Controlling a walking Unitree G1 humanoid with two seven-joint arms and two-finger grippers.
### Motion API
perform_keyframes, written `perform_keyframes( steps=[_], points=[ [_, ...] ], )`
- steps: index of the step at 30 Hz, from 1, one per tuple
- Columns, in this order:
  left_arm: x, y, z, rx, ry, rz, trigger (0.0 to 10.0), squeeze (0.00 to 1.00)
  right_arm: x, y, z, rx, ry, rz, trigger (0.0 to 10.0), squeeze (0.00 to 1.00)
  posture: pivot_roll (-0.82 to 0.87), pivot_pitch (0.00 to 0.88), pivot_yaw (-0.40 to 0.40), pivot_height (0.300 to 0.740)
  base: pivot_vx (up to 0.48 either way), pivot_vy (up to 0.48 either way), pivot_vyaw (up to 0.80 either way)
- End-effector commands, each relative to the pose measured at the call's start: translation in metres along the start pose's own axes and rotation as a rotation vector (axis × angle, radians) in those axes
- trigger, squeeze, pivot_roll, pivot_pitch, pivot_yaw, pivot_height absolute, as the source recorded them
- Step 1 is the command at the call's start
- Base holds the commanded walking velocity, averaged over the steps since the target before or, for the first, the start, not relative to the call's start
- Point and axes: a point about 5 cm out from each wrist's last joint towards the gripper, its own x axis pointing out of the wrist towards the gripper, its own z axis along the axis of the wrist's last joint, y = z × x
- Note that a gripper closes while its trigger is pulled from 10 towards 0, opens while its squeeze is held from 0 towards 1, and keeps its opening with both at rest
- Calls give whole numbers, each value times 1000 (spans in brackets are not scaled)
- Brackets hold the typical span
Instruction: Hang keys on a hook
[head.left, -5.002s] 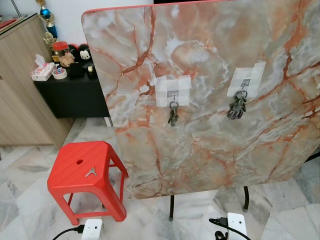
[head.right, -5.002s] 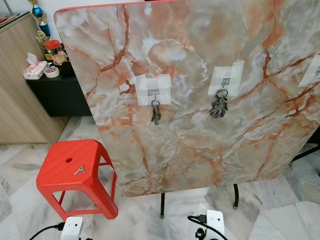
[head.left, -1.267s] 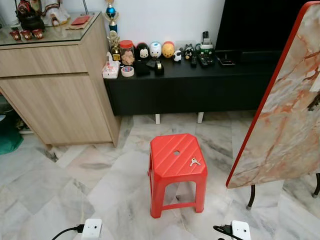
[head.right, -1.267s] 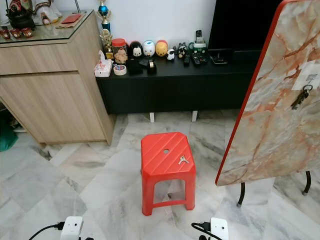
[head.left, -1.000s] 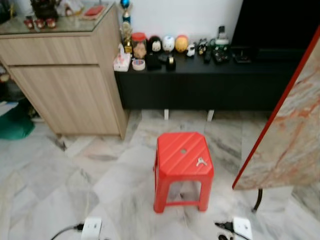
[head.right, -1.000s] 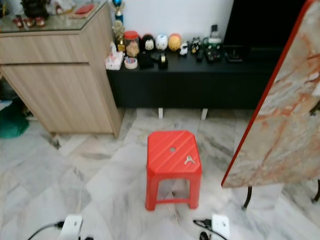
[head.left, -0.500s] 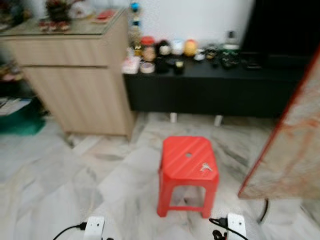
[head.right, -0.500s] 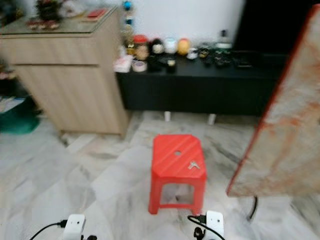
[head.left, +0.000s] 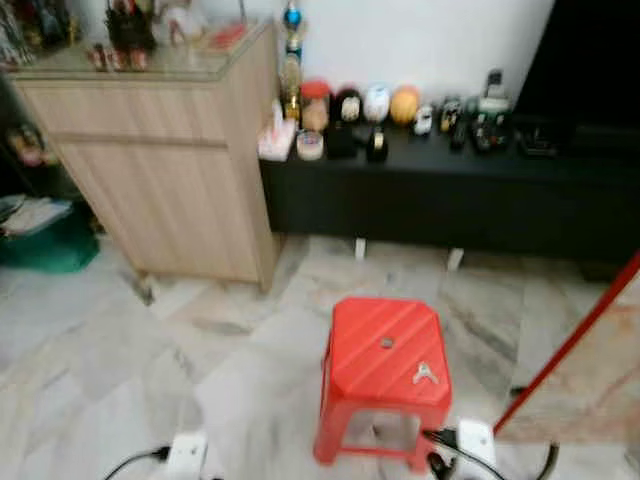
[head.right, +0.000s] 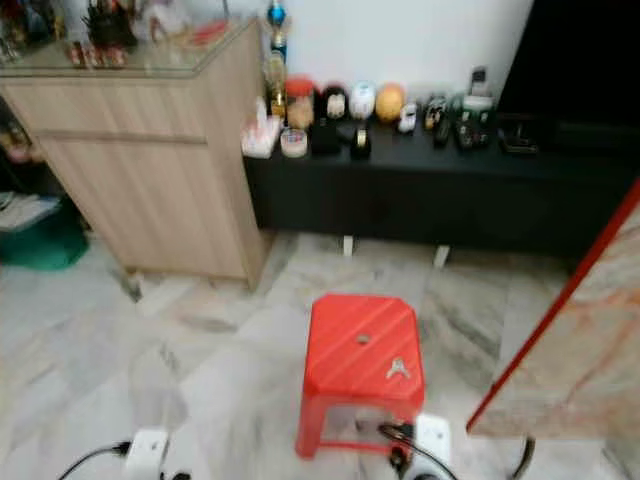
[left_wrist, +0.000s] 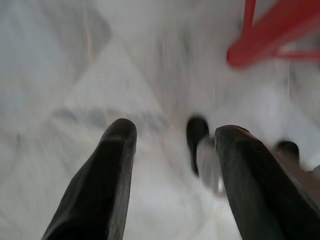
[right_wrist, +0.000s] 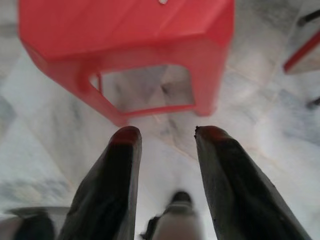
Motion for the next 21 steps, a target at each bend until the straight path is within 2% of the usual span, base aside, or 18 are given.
perform_keyframes(
  steps=[1,10,21],
  points=[
    [0,-2,-1,4,4,-3,10000,0,-2,-10,-5,10,13,-30,10000,0,-1,17,25,740,300,0,0],
    [0,-2,-2,2,-1,2,10000,0,-3,-9,-7,8,14,-26,10000,0,-6,5,27,740,294,0,0],
    [0,-2,-2,-2,-8,5,10000,0,-2,-10,-2,4,1,-21,10000,0,-7,0,24,740,0,0,0]
  ],
)
